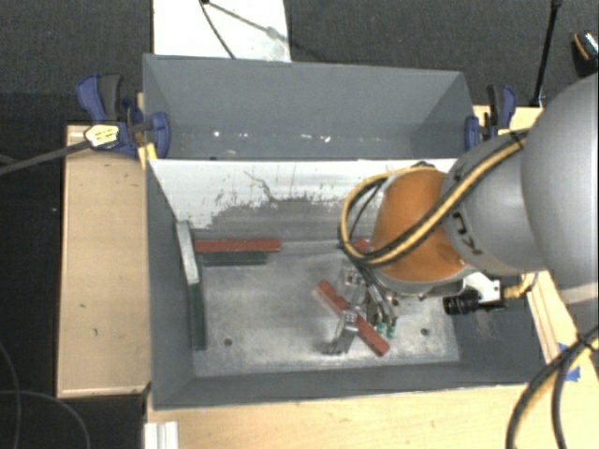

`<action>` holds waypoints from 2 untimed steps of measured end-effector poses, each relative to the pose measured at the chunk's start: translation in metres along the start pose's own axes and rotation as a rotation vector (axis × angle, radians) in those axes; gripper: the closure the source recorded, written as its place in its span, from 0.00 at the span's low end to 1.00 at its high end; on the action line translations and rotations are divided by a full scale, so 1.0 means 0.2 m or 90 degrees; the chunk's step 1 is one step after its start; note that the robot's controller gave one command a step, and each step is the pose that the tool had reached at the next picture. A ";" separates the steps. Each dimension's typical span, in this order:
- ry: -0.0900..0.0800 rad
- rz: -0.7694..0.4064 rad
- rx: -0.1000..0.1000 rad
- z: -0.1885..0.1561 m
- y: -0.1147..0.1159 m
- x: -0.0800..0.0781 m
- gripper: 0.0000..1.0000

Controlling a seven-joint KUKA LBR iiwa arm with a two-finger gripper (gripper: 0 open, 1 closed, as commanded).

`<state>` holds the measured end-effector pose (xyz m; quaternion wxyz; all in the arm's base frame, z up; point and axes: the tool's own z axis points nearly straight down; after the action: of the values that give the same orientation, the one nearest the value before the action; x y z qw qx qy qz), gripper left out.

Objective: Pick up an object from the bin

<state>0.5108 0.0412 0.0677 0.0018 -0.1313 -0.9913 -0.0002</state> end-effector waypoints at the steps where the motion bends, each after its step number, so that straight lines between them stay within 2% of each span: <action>1: 0.000 0.064 0.000 -0.17 -0.11 0.13 0.00; 2: -0.005 0.145 -0.002 -0.16 -0.06 0.05 0.00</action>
Offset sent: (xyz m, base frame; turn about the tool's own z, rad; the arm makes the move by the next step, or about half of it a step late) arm -0.0301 -0.0136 0.0323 0.1027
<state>0.4978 0.0331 0.1001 -0.0025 -0.2434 -0.9699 -0.0009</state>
